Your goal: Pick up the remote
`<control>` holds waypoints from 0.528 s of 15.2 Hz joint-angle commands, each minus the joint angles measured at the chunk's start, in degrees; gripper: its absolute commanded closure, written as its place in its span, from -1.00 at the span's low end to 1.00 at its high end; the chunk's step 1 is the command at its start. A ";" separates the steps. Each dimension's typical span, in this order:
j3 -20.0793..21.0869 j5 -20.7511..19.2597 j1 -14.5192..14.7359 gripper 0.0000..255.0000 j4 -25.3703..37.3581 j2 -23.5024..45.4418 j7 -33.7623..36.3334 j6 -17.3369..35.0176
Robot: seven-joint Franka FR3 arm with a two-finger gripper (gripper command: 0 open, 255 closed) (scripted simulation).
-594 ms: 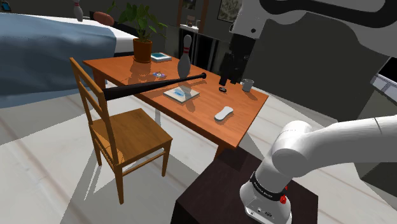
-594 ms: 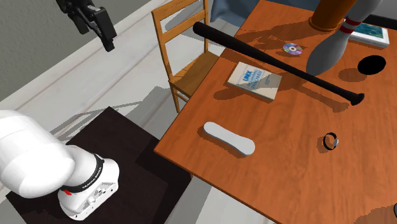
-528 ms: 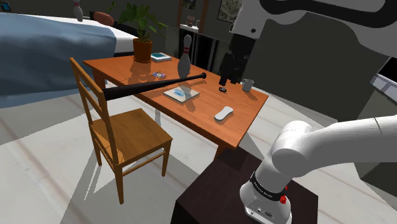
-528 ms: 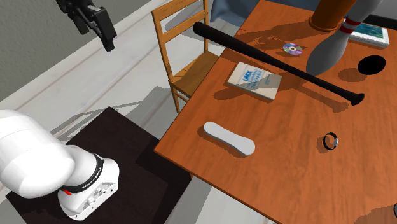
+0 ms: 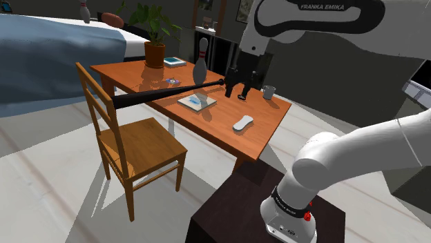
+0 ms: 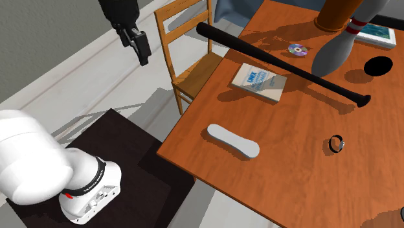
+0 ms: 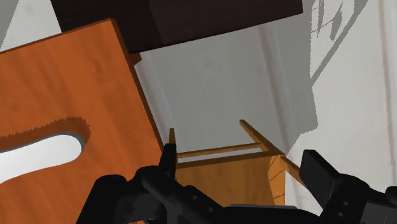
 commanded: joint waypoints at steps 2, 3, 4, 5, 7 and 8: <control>-0.34 -0.62 -2.26 -1.00 -0.26 4.68 3.20 5.16; -0.51 -0.85 -3.00 -1.00 -0.32 6.15 4.22 6.73; -0.71 -1.09 -3.72 -1.00 -0.34 7.63 5.25 8.27; -0.92 -1.32 -4.46 -1.00 -0.32 9.13 6.28 9.79; -1.38 -1.79 -5.90 -1.00 -0.17 12.15 8.34 12.73; -1.65 -2.03 -6.61 -1.00 -0.05 13.66 9.37 14.16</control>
